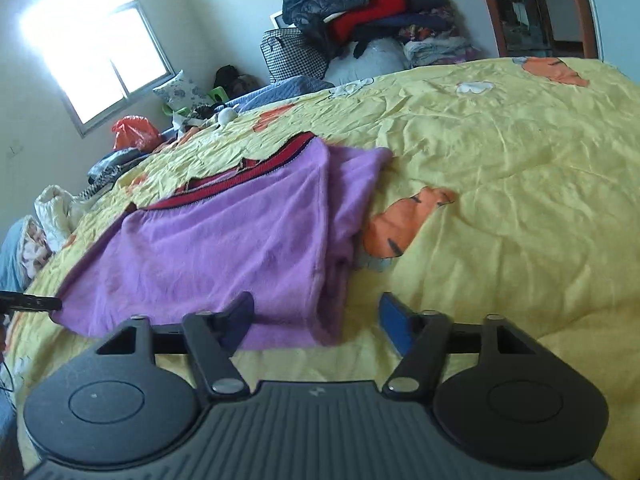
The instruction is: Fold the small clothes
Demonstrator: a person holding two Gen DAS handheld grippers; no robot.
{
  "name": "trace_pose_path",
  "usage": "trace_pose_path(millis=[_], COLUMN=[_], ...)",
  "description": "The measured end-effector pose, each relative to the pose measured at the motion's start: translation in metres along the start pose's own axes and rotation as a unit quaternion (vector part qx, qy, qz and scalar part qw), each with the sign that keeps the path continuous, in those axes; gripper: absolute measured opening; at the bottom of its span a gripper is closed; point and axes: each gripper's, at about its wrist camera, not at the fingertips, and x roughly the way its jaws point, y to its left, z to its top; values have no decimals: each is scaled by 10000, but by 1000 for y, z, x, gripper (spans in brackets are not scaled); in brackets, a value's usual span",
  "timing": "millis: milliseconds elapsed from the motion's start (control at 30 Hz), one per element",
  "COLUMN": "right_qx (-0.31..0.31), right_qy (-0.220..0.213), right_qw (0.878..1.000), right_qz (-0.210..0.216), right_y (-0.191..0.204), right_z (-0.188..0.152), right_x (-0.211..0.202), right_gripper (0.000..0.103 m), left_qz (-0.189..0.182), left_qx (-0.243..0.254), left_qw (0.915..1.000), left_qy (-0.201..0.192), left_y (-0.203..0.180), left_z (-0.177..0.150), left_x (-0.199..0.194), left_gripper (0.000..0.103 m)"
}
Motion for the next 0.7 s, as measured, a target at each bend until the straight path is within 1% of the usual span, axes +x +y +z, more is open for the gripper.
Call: trace_pose_path(millis=[33,67,100,133,167,200,267,333,367,400,433,467,500,533,600,633,667,700], right_qx=[21,-95,-260,-287,-218,-164,-9,22,49,34,-24,-49,-66,-89,66,163,280,380], right_qy=[59,35,3,-63,-199,-324,-585,-709,-786,-793,-814,-752,-651,-506,-145,-37,24,10], right_qw=[9999,9999,9996,9996,9995,9991,9972,9958,9949,9945,9948,9956,9966,9981,9999,9999,9996,9992], right_qz=[140,61,-66,-5,120,202,464,573,635,680,605,562,507,333,39,-6,20,89], right_y=[3,10,18,23,27,31,33,37,37,37,37,34,29,21,-1,-11,-19,-24], right_z=[-1,-3,-4,-4,-2,3,16,31,35,39,38,35,29,20,0,-8,-13,-15], right_x=[3,4,6,4,-2,-7,-21,-32,-38,-43,-48,-50,-50,-47,-35,-31,-29,-30], right_gripper=[3,3,3,3,3,3,3,3,3,3,3,3,3,3,3,3,2,3], left_qz=[-14,-84,-247,-591,-1063,-1330,-1610,-1838,-2008,-2205,-2409,-2501,-2605,-2602,-2275,-2085,-2097,-2179], left_qx=[82,78,37,-114,-357,-497,-575,-583,-552,-455,-280,-48,193,449,977,1154,1099,937], left_qw=[10000,9999,9997,9982,9937,9898,9851,9811,9779,9742,9701,9682,9649,9632,9623,9622,9622,9631], left_qy=[25,29,38,35,-17,-71,-157,-175,-161,-139,-37,59,254,505,1126,1314,1344,1271], left_y=[-3,-2,0,6,14,20,26,29,30,28,27,25,25,25,27,30,38,47], left_z=[-1,-1,1,4,7,12,25,36,40,41,39,34,26,14,-10,-21,-27,-26], left_x=[2,3,2,0,-3,-8,-16,-23,-26,-29,-31,-32,-29,-23,-6,0,1,-2], left_gripper=[14,13,12,12,12,12,11,11,11,11,11,11,11,11,10,9,9,9])
